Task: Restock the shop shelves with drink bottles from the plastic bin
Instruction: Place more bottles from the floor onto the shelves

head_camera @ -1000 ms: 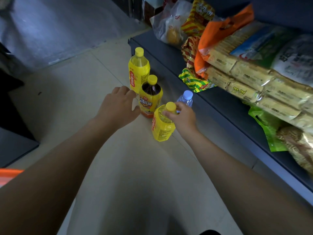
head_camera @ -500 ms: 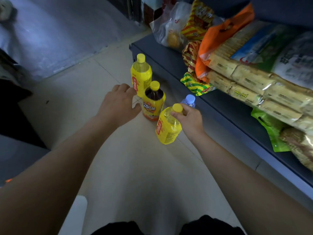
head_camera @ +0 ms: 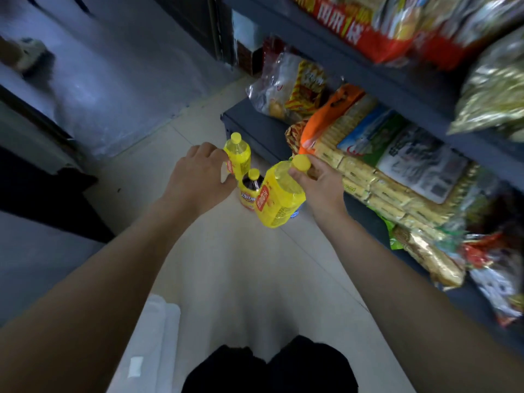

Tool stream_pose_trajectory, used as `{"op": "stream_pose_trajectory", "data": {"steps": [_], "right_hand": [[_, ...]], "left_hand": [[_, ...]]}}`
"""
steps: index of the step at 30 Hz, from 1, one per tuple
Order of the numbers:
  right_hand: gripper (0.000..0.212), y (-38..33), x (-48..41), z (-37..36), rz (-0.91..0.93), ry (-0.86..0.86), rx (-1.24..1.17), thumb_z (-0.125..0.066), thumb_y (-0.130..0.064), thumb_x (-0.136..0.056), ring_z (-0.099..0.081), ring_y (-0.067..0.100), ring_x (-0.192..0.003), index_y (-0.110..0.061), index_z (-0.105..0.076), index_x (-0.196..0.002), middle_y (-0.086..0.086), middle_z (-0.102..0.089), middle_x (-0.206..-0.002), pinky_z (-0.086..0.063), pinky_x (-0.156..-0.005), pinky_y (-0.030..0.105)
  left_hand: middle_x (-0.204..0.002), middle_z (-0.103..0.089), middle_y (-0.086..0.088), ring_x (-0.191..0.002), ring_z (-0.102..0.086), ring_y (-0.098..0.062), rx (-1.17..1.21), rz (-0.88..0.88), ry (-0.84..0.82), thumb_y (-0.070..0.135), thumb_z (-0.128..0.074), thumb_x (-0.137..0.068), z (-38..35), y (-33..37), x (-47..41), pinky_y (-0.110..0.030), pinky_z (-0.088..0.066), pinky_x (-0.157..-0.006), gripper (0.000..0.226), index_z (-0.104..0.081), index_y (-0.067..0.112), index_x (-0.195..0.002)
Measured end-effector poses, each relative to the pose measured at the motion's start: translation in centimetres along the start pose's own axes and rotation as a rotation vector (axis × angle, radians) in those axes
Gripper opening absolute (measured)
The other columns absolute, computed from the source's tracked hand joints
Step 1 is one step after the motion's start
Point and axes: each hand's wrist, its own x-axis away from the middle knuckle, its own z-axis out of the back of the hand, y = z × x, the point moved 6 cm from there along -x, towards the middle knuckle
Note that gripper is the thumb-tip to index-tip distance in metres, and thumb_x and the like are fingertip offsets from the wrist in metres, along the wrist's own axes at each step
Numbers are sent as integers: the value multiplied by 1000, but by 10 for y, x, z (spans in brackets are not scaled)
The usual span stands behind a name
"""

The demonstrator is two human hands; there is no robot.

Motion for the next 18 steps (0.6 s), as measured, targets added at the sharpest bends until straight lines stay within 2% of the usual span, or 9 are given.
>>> {"op": "stream_pose_trajectory", "data": {"steps": [2, 5, 8, 10, 12, 15, 18], "right_hand": [[24, -43, 11, 16, 1, 0, -27, -70, -13, -83, -65, 22, -97, -14, -65, -107, 4, -68, -99, -52, -92, 40], [24, -112, 28, 39, 35, -4, -6, -71, -18, -83, -64, 20, -100, -25, -62, -105, -1, -67, -98, -51, -92, 41], [21, -190, 47, 66, 70, -2, -17, -71, -18, -83, -63, 17, -94, -29, -60, -97, -7, -66, -91, -51, -92, 39], [20, -243, 60, 85, 91, -2, -45, -70, -14, -83, -62, 14, -90, -28, -60, -94, -7, -65, -89, -51, -90, 36], [18, -296, 74, 105, 123, -9, -67, -70, -13, -83, -62, 12, -88, -24, -62, -95, -7, -65, -88, -51, -88, 33], [27, -368, 98, 132, 161, -2, -74, -69, -15, -85, -61, 8, -92, -17, -63, -111, -8, -64, -94, -49, -88, 26], [24, -436, 126, 162, 223, 44, -86, -69, -17, -84, -62, 10, -91, -19, -63, -108, -7, -65, -94, -50, -88, 29]], "left_hand": [[-127, -51, -13, -123, -41, -32, 13, -5, 20, 32, -53, -87, 41, 17, 7, -40, -38, -94, 43, -55, 7, -122], [-127, -51, -13, -122, -41, -32, 22, -11, 14, 42, -43, -80, 108, 46, 18, -42, -39, -95, 56, -55, 7, -122], [-128, -50, -13, -121, -41, -32, 9, -29, 60, 30, -55, -87, 182, 80, 27, -41, -38, -94, 43, -54, 6, -122], [-127, -51, -13, -120, -42, -32, -1, -47, 93, 26, -56, -88, 233, 104, 35, -40, -38, -91, 40, -55, 5, -121], [-123, -52, -16, -116, -44, -34, 2, -63, 110, 31, -52, -86, 283, 126, 44, -39, -39, -90, 43, -56, 2, -118], [-120, -52, -18, -115, -44, -35, -3, -103, 145, 30, -53, -85, 354, 156, 59, -43, -40, -95, 44, -56, 2, -118], [-125, -50, -16, -120, -40, -35, -20, -174, 195, 25, -58, -85, 420, 185, 76, -43, -39, -98, 44, -53, 5, -124]]}}
